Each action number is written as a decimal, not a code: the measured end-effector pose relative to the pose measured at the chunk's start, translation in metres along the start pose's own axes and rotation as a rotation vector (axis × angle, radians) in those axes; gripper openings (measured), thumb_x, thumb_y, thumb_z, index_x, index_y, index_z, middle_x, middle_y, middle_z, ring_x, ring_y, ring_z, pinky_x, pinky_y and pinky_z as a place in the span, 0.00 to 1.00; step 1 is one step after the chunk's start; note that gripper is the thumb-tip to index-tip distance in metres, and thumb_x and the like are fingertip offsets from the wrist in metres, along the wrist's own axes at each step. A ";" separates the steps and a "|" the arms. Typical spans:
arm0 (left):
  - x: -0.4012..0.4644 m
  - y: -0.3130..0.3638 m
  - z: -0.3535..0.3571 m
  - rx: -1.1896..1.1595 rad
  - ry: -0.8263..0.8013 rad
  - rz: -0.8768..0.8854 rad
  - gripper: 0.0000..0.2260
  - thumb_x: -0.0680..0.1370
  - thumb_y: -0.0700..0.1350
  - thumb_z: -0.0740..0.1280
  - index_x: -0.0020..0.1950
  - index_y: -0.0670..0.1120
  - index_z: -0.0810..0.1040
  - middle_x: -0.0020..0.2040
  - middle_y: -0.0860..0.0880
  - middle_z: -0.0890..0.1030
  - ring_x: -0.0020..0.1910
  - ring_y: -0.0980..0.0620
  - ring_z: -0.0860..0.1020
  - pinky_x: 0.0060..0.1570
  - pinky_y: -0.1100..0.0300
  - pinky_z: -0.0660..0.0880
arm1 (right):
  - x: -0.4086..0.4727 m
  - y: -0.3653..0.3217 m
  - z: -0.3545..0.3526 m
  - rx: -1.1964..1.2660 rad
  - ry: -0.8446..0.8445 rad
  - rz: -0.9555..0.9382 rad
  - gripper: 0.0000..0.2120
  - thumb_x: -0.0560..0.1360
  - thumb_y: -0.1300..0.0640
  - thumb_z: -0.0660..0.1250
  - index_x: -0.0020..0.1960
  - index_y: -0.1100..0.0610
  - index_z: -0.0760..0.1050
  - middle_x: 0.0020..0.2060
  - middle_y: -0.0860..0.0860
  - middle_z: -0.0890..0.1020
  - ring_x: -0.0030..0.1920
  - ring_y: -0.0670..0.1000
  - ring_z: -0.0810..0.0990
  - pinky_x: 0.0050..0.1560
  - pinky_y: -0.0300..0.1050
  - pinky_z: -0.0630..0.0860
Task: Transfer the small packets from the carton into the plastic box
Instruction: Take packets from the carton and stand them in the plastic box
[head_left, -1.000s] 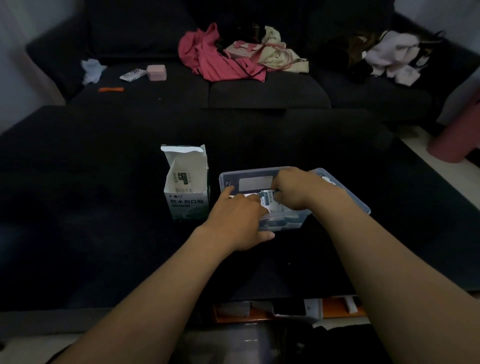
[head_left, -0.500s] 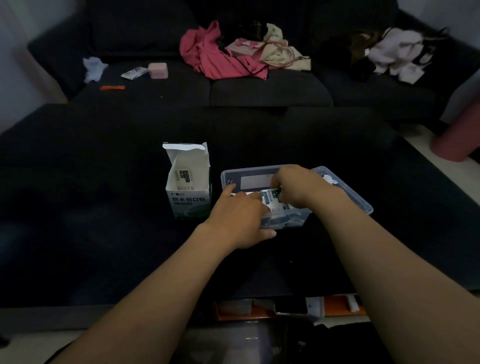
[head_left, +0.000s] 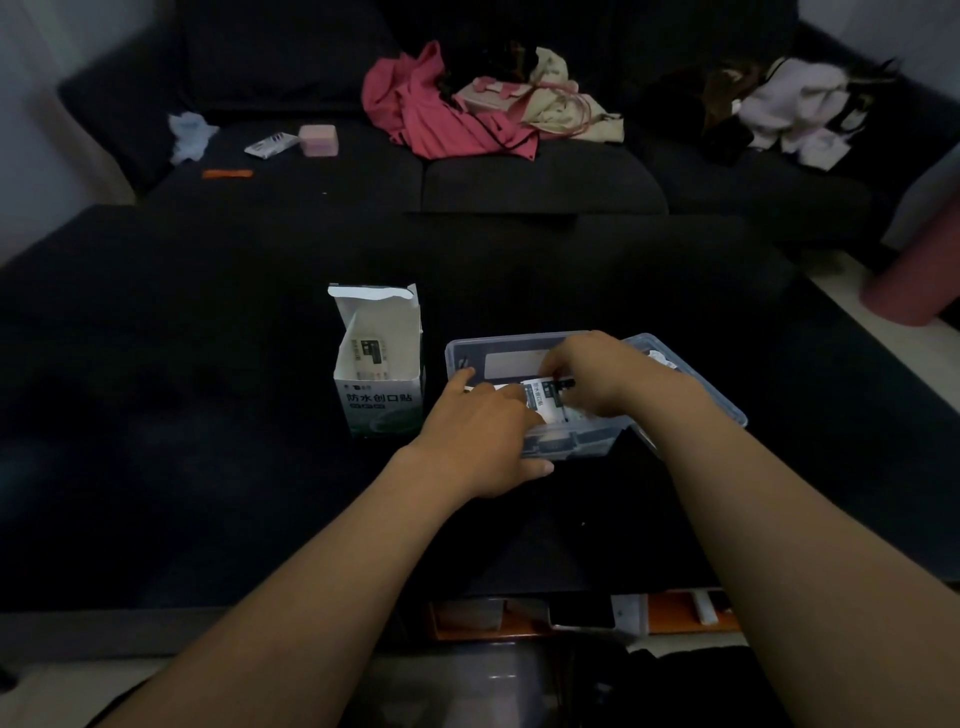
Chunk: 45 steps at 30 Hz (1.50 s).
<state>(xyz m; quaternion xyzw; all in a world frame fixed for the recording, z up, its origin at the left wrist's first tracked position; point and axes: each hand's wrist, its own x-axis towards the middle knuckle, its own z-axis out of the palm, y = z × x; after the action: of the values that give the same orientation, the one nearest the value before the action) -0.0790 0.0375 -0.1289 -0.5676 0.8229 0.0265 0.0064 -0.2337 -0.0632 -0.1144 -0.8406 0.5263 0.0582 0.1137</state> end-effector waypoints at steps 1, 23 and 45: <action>0.000 0.000 0.000 0.000 -0.001 0.000 0.22 0.77 0.67 0.63 0.65 0.57 0.79 0.66 0.52 0.78 0.66 0.49 0.75 0.77 0.43 0.54 | 0.001 0.000 0.001 0.016 0.007 0.008 0.17 0.75 0.62 0.69 0.62 0.48 0.80 0.60 0.51 0.80 0.58 0.53 0.79 0.60 0.51 0.78; -0.065 -0.104 -0.047 -0.795 0.728 -0.743 0.15 0.73 0.46 0.74 0.58 0.49 0.76 0.52 0.47 0.78 0.48 0.51 0.78 0.41 0.59 0.75 | -0.013 -0.133 -0.039 0.453 0.274 -0.348 0.13 0.75 0.56 0.74 0.59 0.48 0.83 0.54 0.47 0.84 0.46 0.43 0.82 0.53 0.46 0.82; -0.066 -0.087 -0.046 -0.444 0.644 -0.542 0.13 0.83 0.43 0.61 0.41 0.49 0.78 0.34 0.54 0.77 0.31 0.58 0.77 0.31 0.66 0.69 | -0.003 -0.143 -0.027 0.448 0.278 -0.247 0.14 0.75 0.49 0.73 0.59 0.49 0.80 0.50 0.47 0.82 0.37 0.45 0.80 0.45 0.51 0.83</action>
<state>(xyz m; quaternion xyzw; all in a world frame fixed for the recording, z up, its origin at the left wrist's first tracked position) 0.0270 0.0654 -0.0831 -0.7288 0.5797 0.0216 -0.3637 -0.1076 -0.0073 -0.0695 -0.8522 0.4301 -0.1895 0.2298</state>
